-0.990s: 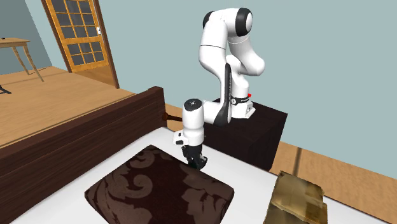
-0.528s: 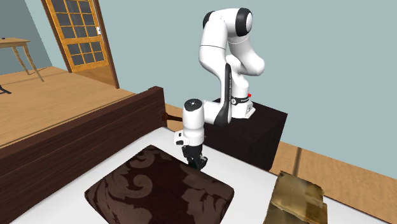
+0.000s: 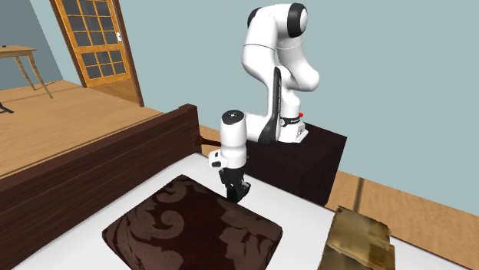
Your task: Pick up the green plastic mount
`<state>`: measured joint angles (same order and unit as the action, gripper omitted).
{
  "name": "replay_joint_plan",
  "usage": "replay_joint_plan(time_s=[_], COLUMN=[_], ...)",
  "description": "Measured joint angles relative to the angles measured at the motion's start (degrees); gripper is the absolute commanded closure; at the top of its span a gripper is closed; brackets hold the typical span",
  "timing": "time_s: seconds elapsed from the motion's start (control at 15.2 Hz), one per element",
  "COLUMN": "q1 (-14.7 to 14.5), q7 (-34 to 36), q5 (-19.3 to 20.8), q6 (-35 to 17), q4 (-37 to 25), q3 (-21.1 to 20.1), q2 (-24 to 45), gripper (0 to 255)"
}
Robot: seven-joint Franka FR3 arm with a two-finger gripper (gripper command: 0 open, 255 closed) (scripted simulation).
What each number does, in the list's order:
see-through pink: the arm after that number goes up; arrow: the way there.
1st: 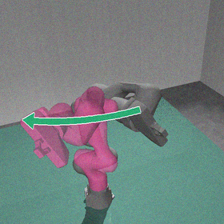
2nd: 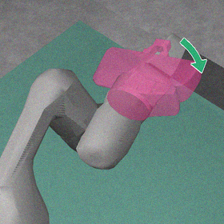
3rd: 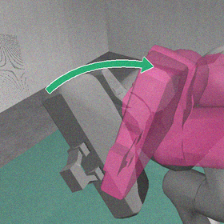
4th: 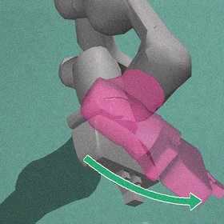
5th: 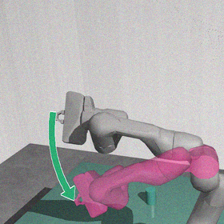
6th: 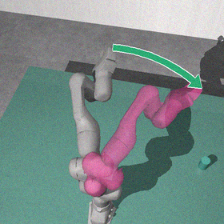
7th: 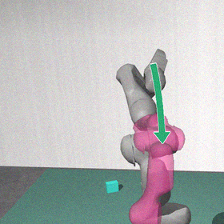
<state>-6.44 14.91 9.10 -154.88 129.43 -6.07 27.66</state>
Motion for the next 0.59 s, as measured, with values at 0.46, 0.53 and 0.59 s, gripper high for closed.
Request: replay_joint_plan(time_s=[0.46, 0.53, 0.59], q1=[0.90, 0.95, 1.07], q7=[-1.11, -1.20, -1.37], q5=[-1.37, -1.58, -1.73], q6=[4.19, 4.84, 5.21], q4=[1.00, 1.05, 1.19], q3=[-1.14, -1.31, -1.40], q2=[-5.22, -5.91, -6.44], gripper=[255, 255, 255])
